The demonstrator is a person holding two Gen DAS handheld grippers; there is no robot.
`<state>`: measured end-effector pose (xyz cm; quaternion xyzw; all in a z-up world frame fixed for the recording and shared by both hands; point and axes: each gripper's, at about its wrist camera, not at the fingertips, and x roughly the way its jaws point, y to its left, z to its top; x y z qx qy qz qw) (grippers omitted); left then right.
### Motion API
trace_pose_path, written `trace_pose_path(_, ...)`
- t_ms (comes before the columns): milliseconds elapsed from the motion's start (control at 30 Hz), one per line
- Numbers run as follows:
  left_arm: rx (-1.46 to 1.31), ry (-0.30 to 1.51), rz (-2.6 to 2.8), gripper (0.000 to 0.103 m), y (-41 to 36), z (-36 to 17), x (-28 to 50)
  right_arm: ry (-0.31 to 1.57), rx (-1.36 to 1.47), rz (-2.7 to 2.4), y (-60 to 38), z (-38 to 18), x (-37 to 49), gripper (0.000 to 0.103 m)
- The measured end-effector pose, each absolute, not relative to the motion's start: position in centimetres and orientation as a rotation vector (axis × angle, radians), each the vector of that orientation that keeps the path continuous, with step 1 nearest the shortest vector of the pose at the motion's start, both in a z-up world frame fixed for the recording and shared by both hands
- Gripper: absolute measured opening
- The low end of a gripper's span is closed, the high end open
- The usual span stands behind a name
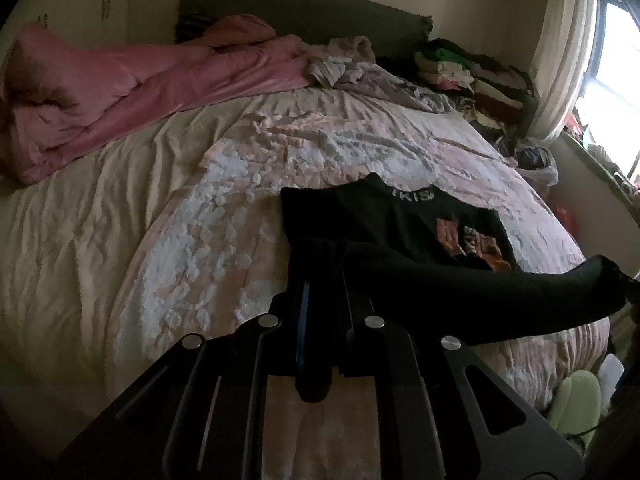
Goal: Fold small clothes
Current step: 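Lift the hem with both grippers and fold it toward the collar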
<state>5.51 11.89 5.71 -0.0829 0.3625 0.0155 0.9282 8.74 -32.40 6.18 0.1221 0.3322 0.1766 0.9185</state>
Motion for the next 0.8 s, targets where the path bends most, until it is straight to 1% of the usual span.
trace_pose_path(433, -0.233, 0.746, 0.049, 0.004, 13.2, 4.7, 10.2, 0.682, 0.265, 0.340, -31.5, 5.7, 13.9, 0.007)
trace_pose_path(800, -0.274, 0.770, 0.089, 0.004, 14.2, 2.9, 14.8, 0.729, 0.257, 0.300, -30.2, 3.6, 19.6, 0.007)
